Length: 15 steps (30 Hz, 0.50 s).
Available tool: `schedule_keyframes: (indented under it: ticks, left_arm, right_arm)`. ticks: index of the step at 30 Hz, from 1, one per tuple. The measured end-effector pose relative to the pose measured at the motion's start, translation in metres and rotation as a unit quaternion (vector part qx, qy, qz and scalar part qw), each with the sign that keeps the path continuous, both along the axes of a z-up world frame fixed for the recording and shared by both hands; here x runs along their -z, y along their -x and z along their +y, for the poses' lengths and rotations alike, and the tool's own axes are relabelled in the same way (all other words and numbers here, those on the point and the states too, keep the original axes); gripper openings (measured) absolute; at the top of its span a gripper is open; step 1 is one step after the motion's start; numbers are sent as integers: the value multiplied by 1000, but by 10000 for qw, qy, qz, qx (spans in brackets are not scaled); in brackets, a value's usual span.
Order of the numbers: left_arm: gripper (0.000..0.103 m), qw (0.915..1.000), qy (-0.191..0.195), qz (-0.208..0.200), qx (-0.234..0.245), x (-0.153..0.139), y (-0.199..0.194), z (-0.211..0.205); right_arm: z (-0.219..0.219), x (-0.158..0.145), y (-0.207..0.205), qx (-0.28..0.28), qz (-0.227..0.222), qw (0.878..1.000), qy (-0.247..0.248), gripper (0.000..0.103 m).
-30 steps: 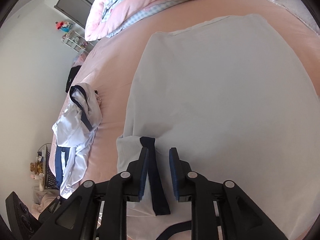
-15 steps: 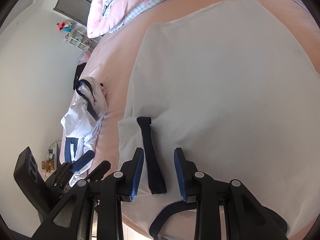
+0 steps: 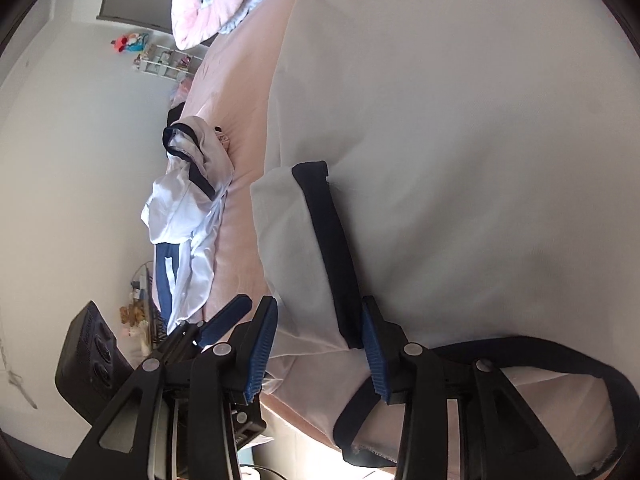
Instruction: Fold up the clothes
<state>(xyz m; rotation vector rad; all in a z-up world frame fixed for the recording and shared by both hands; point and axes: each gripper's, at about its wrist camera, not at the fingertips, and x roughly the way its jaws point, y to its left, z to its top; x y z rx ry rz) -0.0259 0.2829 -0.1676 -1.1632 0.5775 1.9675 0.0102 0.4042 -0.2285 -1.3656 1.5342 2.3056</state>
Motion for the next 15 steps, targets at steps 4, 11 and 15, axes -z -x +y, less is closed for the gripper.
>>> schedule_keyframes:
  ticks: [4, 11, 15]
  left_arm:
    - [51, 10000, -5, -9, 10, 2, -2, -3]
    - [51, 9999, -99, -133, -43, 3, -4, -11]
    - [53, 9998, -111, -137, -67, 5, -3, -14]
  right_arm:
    - [0, -4, -1, 182, 29, 9995, -259, 17]
    - [-9, -40, 2, 135, -66, 9758, -2180, 6]
    - [-4, -43, 1, 147, -297, 9629, -2678, 6]
